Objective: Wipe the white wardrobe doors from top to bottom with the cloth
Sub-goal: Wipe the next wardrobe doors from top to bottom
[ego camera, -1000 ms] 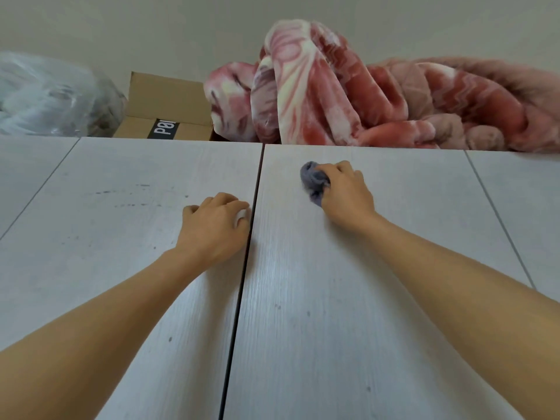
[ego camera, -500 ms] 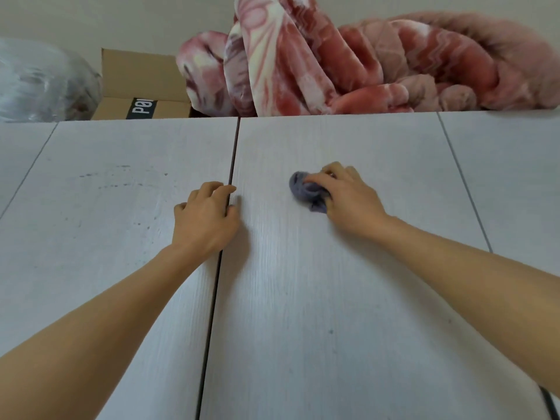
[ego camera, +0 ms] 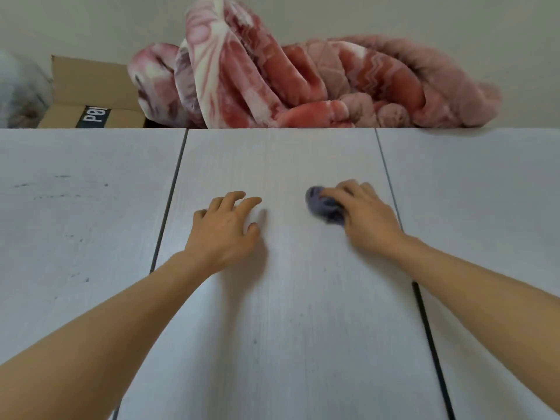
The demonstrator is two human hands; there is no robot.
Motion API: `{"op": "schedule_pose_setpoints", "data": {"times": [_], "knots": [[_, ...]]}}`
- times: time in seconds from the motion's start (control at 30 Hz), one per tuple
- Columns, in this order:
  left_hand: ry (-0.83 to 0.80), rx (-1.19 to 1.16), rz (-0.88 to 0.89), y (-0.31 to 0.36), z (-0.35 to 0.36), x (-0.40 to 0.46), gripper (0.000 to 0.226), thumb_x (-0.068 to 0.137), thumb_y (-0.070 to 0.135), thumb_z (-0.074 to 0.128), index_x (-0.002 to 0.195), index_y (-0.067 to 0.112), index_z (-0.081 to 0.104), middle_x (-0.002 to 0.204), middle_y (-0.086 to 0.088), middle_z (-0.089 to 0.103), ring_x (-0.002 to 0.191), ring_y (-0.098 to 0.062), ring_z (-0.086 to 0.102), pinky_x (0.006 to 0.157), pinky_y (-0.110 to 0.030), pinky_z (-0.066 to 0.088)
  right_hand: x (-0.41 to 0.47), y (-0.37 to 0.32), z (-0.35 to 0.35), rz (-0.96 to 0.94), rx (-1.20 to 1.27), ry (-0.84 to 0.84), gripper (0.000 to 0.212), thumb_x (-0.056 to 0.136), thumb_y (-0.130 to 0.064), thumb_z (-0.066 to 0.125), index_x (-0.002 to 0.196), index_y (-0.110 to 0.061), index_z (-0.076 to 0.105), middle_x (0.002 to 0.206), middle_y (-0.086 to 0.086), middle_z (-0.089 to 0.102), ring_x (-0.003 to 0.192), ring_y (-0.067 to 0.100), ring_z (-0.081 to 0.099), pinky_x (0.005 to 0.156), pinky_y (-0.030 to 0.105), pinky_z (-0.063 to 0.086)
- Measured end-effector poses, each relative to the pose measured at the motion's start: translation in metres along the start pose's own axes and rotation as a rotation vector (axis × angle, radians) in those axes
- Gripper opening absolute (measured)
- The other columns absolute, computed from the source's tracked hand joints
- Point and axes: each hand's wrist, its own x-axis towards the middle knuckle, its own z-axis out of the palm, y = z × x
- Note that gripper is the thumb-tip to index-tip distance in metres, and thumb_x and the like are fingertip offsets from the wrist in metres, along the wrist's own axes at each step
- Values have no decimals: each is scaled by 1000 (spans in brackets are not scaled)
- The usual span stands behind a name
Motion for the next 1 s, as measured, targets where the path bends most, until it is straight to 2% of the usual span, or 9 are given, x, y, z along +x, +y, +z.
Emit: {"op": "schedule_pose_setpoints", "data": {"times": [0.1,0.27,0.3,0.47,0.63,0.7,0.87,0.93,1.0], "knots": [[-8,-12,-5,26,11,7,51,97,32,37,146,34,23,154,5,17,141,-19,15,110,-43,18,3,17,-12,238,-7,92,44,89,-7,55,128,-27,49,122,-1,45,111,25,38,71,29,37],[5,39,-28,44,28,13,49,95,37,33,143,35,26,152,6,20,139,-19,16,108,-43,19,-64,6,-13,-562,-9,-141,52,71,-2,62,115,-28,52,113,2,55,95,21,47,56,28,48],[7,58,-23,48,31,14,50,91,41,27,141,35,28,151,7,21,138,-19,16,108,-43,19,-65,16,-18,-616,-21,-189,54,71,-2,64,116,-28,50,114,2,56,95,20,47,54,28,48],[40,85,-61,61,41,15,64,76,50,19,137,37,32,148,7,23,137,-20,16,108,-45,16,1,58,-37,1,28,-63,43,90,-16,59,130,-29,50,127,1,46,114,23,40,87,36,43],[38,127,-41,58,46,15,68,74,57,14,138,40,30,149,9,22,138,-19,16,109,-45,17,61,65,-35,359,27,-17,47,90,-22,59,135,-25,42,128,6,38,114,30,37,83,35,39],[34,169,-24,54,42,19,73,71,61,7,138,41,29,149,10,23,137,-19,18,109,-44,18,62,55,-28,326,-5,16,46,91,-19,55,134,-25,42,127,5,38,113,29,37,80,35,41],[22,145,-22,52,32,26,64,76,59,15,132,42,41,140,10,35,131,-19,28,108,-42,19,13,26,-18,-191,1,-63,39,92,-12,46,128,-26,51,123,-4,43,110,16,39,73,30,41],[10,163,-18,51,29,28,68,74,62,10,131,44,42,138,11,38,129,-17,31,109,-43,17,10,30,-22,-121,-29,-11,37,91,-12,47,126,-24,54,121,-2,46,111,17,41,70,30,42],[-4,220,19,50,25,31,73,72,64,3,133,46,39,138,13,37,129,-15,33,111,-45,13,22,42,-30,183,-68,95,37,91,-14,47,127,-19,52,124,4,44,115,23,39,70,32,39]]}}
